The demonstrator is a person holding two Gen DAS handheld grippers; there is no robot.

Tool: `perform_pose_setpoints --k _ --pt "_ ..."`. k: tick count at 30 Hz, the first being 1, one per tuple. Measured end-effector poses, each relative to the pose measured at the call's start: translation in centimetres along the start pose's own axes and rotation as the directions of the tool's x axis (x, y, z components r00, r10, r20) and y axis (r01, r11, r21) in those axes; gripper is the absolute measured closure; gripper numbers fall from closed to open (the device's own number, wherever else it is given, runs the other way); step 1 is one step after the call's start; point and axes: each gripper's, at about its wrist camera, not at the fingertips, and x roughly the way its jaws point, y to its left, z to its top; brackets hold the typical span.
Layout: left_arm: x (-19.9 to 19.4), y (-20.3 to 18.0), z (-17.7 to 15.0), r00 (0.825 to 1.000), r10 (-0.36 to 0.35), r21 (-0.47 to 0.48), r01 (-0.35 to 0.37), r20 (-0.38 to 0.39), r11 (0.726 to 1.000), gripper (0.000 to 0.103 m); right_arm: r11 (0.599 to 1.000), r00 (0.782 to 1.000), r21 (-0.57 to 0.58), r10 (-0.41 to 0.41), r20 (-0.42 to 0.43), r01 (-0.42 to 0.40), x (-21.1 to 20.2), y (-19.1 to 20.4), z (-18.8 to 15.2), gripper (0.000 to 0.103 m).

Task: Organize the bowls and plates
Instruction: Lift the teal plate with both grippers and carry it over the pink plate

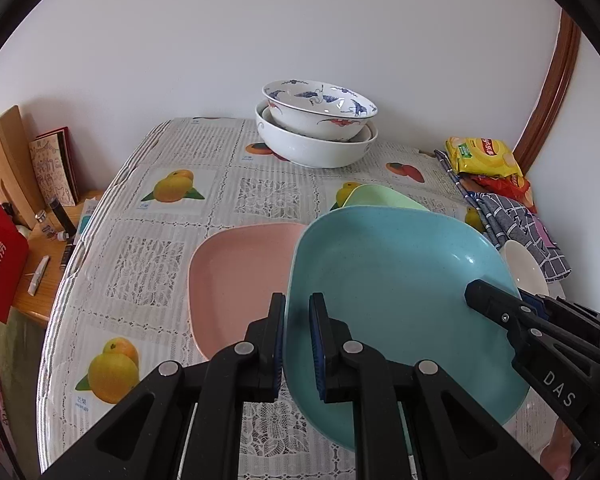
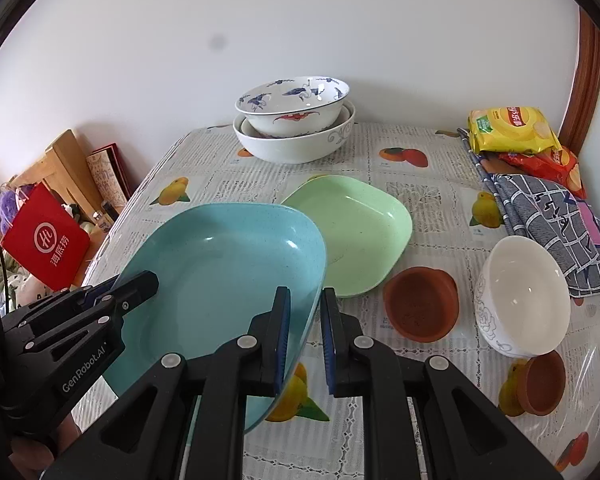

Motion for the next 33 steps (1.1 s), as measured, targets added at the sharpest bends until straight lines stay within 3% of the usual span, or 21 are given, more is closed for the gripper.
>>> perform_pose_setpoints --k 12,33 --pt "1.9 3.6 -2.5 0.996 0.054 -0.072 -0.059 -0.064 0.996 0.091 0.998 0.995 -0.040 0.050 -0.083 -0.053 3.9 2.9 -2.0 0.088" --pt "4.7 5.5 -1.0 0.993 0.080 -0.106 -0.089 -0.088 0.990 0.091 0.995 0.988 -0.058 0.079 -0.130 -0.087 8.5 4.0 -0.3 0.088"
